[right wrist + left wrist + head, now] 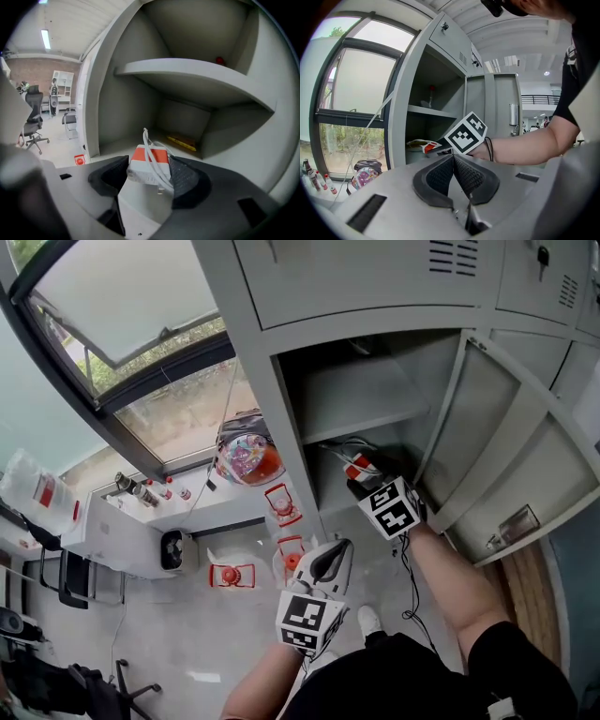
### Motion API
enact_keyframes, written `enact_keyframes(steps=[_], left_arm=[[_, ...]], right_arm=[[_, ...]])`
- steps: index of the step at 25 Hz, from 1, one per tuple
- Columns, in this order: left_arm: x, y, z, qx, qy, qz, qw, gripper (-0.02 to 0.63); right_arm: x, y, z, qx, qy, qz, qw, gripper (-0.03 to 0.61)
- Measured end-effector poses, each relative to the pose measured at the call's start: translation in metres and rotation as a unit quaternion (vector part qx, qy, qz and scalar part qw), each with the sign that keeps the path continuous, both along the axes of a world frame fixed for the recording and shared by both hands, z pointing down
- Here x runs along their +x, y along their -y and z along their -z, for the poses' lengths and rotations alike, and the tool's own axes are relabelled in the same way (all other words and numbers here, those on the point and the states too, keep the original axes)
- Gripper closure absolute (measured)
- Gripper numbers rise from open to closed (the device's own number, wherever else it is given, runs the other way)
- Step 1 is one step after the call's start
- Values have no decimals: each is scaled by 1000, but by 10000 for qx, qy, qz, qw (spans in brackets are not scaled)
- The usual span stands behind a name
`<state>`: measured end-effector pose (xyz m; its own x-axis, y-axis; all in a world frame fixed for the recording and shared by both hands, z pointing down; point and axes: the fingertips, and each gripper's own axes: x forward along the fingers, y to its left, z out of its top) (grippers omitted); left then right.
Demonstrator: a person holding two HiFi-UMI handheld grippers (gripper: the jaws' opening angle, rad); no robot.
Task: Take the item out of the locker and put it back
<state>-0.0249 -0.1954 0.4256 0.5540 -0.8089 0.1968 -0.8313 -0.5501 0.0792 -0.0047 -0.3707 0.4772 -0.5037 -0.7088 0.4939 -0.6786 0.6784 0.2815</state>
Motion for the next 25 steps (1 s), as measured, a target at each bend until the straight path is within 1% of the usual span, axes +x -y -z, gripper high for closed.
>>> enact_keyframes(steps=[12, 25], left_arm=[[-5, 11, -4, -55, 37, 227, 9997, 597], [-13, 14, -11, -132, 10, 337, 9993, 597]], right_arm=[[-3, 31, -28, -201, -261, 121, 9994, 253], [-5, 41, -46, -441, -394, 151, 9981, 253]])
